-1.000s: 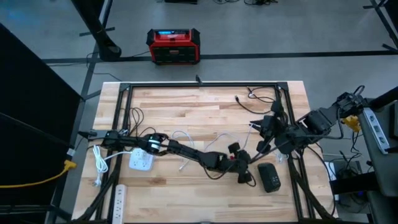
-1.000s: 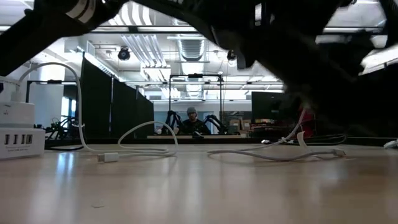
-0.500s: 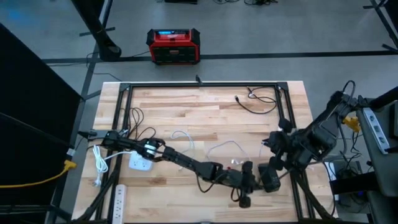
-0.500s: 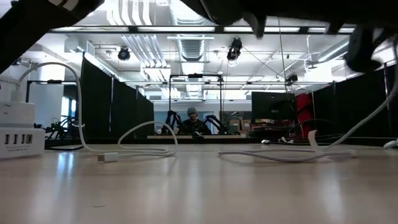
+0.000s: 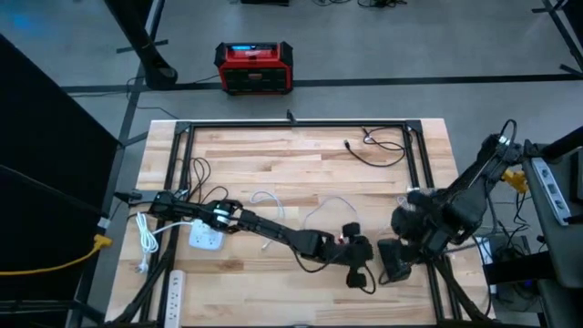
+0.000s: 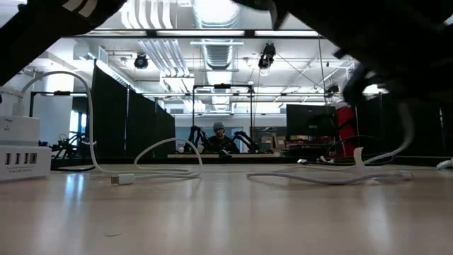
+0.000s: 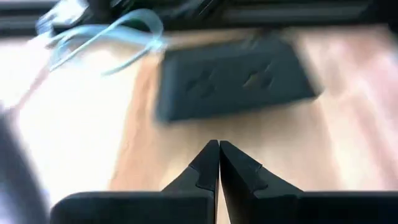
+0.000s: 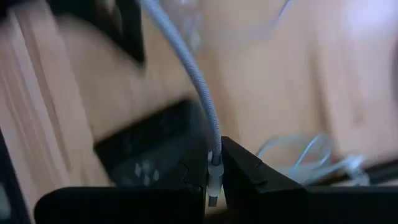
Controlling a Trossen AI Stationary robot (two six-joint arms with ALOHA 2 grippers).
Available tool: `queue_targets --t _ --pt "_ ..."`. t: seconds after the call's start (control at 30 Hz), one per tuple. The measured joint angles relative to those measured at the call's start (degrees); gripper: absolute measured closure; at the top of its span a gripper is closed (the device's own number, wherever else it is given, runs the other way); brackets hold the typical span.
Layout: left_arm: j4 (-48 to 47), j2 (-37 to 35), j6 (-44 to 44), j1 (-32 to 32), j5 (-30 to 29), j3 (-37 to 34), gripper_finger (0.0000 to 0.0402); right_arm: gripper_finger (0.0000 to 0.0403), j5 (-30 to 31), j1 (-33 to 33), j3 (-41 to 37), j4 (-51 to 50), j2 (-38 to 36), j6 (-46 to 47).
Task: Insert USB
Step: Insert the purple charger cable into the black outlet extension
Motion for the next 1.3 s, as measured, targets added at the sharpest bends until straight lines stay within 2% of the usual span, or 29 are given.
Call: queue_targets --t 0.07,0.23,0.37,0.67,0.8,1.0,1.07,1.3 --pt "-4.05 -1.12 -0.97 -0.98 -3.65 -0.57 0.0402 0.0386 -4.53 0.61 -2.89 1.72 1.37 0.46" --pt "-12.32 -2.99 -2.38 -2.56 -8.72 -0.70 0.0402 0.0386 -11.00 1.31 -9.21 6.71 5.58 2.06" --pt "-12.92 -3.81 -2.41 -3.24 -8.79 -0.70 0.0402 0.0386 -15.07 1.30 -12.00 10.00 9.18 2.70" --pt "-12.76 -3.82 -2.43 -3.21 -8.80 -0.75 0.0402 0.0386 -17.84 1.18 -12.73 16.34 15.26 1.02" --pt "-12.77 -3.82 -2.43 -3.27 -8.78 -0.75 0.0402 0.0386 -15.98 0.69 -12.41 18.11 16.16 0.87" --pt "-15.12 -4.79 -2.33 -3.89 -8.61 -0.79 0.0402 0.0386 -6.77 -1.67 -12.13 23.96 15.14 3.52" --pt "-16.81 -6.02 -2.31 -4.16 -8.65 -0.79 0.0402 0.0386 -5.61 -2.73 -12.15 26.86 15.15 3.46" --pt "-18.05 -9.59 -2.20 -6.14 -8.64 -0.79 0.0402 0.0386 2.19 -7.01 -12.14 37.15 15.46 -0.61"
